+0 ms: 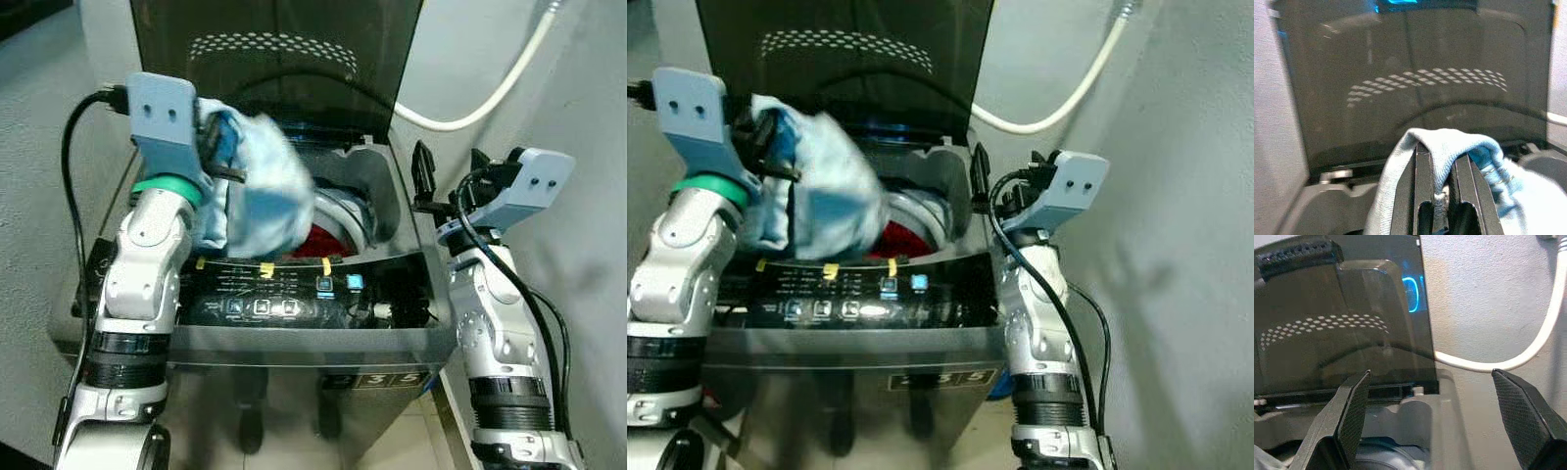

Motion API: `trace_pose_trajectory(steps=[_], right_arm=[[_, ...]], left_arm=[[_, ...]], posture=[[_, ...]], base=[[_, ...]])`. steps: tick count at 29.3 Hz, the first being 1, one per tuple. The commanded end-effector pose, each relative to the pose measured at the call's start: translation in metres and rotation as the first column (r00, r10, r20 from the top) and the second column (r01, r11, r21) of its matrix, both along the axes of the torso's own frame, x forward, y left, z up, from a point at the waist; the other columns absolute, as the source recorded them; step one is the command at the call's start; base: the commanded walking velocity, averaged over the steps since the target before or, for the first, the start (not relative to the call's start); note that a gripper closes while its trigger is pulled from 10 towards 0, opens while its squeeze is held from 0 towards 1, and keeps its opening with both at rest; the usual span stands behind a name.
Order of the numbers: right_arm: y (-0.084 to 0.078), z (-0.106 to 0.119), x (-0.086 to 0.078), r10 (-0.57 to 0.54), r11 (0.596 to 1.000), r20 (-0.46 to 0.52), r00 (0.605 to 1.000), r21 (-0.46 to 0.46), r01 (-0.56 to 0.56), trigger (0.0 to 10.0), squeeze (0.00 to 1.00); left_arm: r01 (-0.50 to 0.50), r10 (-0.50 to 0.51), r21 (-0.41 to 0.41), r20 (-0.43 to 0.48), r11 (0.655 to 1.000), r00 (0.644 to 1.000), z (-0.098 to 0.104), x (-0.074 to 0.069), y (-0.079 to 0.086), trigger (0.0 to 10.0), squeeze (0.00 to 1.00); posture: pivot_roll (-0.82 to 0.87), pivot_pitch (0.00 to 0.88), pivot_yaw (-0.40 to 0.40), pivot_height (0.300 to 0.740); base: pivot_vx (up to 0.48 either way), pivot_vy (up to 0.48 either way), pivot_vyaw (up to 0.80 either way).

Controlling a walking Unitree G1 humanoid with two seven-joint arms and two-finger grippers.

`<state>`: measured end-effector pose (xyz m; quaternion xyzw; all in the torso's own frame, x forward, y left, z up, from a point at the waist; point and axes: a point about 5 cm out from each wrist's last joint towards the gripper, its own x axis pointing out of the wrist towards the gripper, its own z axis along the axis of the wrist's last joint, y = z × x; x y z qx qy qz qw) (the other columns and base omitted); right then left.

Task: Clothes washing

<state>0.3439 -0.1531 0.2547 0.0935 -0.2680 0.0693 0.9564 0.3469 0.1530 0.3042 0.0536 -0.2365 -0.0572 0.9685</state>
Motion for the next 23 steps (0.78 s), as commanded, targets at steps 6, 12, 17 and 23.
trace_pose_trajectory(steps=[6,12,17,23], right_arm=[[0.016,0.02,-0.016,0.269,0.957,0.086,0.959,-0.14,-0.256,10.0,0.0],[0.058,0.005,-0.047,0.62,0.728,-0.025,0.784,-0.355,-0.587,10.0,0.0],[0.093,-0.021,-0.054,0.683,0.617,-0.122,0.72,-0.431,-0.659,10.0,0.0],[0.108,-0.03,-0.032,0.578,0.686,-0.152,0.802,-0.443,-0.578,10.0,0.0]], left_arm=[[0.238,-0.257,0.127,0.165,0.963,0.952,0.04,-0.018,-0.017,10.0,0.0],[0.395,-0.428,0.189,0.18,0.899,0.886,0.062,-0.021,-0.039,10.0,0.0],[0.371,-0.403,0.183,0.195,0.911,0.894,0.069,-0.011,-0.045,10.0,0.0],[0.259,-0.283,0.142,0.192,0.955,0.94,0.071,0.006,-0.03,10.0,0.0]], posture=[[0.08,0.0,-0.003,0.74],[0.07,0.0,0.015,0.74],[0.06,0.0,0.025,0.74],[0.07,0.019,0.012,0.74]], base=[[0.0,0.0,0.0],[0.0,0.0,0.0],[0.0,0.0,0.0],[0.0,0.0,0.0]])
